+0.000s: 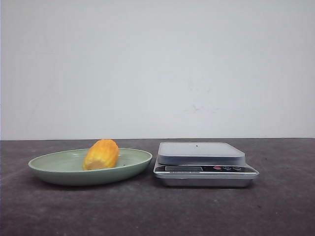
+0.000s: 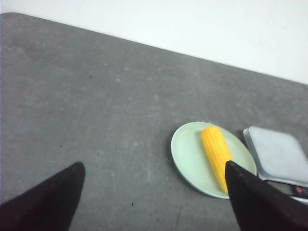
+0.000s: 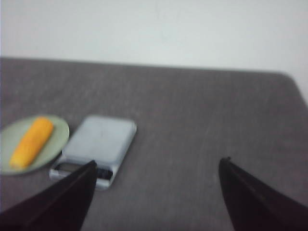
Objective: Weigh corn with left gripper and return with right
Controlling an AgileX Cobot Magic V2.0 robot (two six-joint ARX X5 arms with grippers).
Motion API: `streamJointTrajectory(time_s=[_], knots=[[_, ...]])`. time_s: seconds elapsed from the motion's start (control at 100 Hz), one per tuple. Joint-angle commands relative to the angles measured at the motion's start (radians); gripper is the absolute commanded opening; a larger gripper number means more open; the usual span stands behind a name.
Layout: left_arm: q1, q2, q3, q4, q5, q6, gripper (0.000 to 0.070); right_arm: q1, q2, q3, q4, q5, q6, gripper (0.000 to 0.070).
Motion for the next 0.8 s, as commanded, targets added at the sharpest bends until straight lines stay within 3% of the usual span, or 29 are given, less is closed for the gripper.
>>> streamJointTrajectory(time_s=[0.0, 0.11, 0.21, 0.26, 0.34, 0.35, 0.37, 0.79], knots=[[-0.003, 0.004, 0.000, 0.013, 0.005, 0.016, 0.0555, 0.003, -0.063, -0.057, 0.007, 0.001, 0.024, 0.0510], [-0.003, 0.003, -0.016, 0.007, 0.029, -0.013, 0.0531, 0.003, -0.143, -0.140, 0.006, 0.001, 0.046, 0.0486], [-0.003, 0.003, -0.026, 0.006, 0.030, -0.008, 0.0363, 0.003, -0.171, -0.182, 0.005, 0.002, 0.046, 0.0387], [-0.003, 0.003, -0.029, 0.007, 0.029, -0.004, 0.0283, 0.003, -0.173, -0.196, 0.005, 0.002, 0.045, 0.0280], [-0.003, 0.003, -0.034, 0.008, 0.026, 0.011, 0.0083, 0.003, -0.173, -0.216, 0.016, 0.003, 0.037, 0.0000], [-0.003, 0.003, -0.034, 0.008, 0.026, 0.015, 0.0029, 0.003, -0.173, -0.218, 0.019, 0.003, 0.035, 0.0000], [-0.003, 0.004, -0.034, 0.008, 0.026, 0.021, 0.0000, 0.003, -0.173, -0.223, 0.027, 0.006, 0.033, 0.0001], [-0.003, 0.003, -0.038, 0.004, 0.023, 0.035, 0.0017, 0.003, -0.173, -0.246, 0.089, 0.021, 0.045, 0.0006]])
